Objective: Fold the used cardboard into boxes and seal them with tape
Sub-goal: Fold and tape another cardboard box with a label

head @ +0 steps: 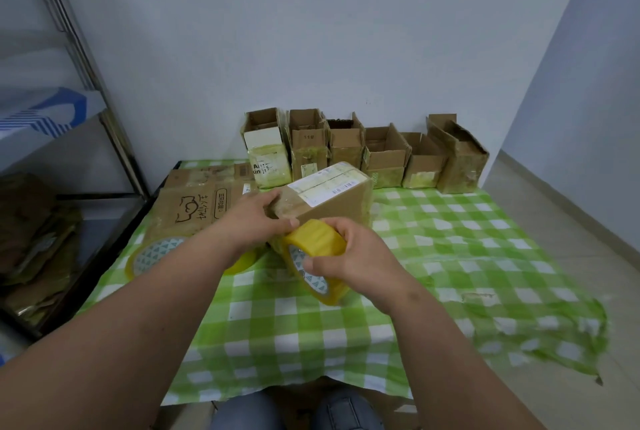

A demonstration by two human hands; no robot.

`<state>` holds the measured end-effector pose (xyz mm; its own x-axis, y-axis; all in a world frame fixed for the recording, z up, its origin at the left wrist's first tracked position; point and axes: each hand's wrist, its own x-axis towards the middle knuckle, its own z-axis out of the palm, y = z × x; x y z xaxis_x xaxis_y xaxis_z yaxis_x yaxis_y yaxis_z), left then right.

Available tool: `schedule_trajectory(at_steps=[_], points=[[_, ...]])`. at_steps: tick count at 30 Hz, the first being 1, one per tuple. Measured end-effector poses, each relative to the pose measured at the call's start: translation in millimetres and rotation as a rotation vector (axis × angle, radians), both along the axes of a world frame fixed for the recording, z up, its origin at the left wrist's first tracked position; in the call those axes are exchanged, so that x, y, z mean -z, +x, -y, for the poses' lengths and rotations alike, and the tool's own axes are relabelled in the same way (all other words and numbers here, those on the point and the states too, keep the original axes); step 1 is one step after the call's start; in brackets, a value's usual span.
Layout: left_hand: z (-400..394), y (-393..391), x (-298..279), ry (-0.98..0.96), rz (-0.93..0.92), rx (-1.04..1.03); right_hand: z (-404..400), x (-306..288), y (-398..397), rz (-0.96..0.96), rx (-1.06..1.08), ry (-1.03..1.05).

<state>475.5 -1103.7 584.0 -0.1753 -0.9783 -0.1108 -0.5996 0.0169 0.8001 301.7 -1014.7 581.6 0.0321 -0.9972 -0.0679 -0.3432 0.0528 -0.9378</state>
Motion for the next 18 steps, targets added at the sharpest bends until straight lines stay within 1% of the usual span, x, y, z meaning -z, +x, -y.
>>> schedule_trajectory(at_steps=[3, 5, 8, 12, 15, 18], points=[[0, -1, 2, -0.070, 0.211, 0.019, 1, 15, 1, 0.123, 0.008, 0.010], [-1, -6, 5, -0.113, 0.275, 0.034, 2, 23, 2, 0.197, 0.047, 0.032], [-1, -8, 11, -0.163, 0.296, 0.062, 2, 37, 7, 0.274, 0.105, 0.073], [4, -4, 11, -0.167, 0.357, 0.118, -4, 48, 14, 0.352, 0.095, 0.083], [9, 1, 7, -0.150, 0.411, 0.143, -10, 52, 17, 0.381, 0.054, 0.065], [9, 2, 3, -0.149, 0.422, 0.160, -15, 56, 19, 0.367, 0.025, 0.052]])
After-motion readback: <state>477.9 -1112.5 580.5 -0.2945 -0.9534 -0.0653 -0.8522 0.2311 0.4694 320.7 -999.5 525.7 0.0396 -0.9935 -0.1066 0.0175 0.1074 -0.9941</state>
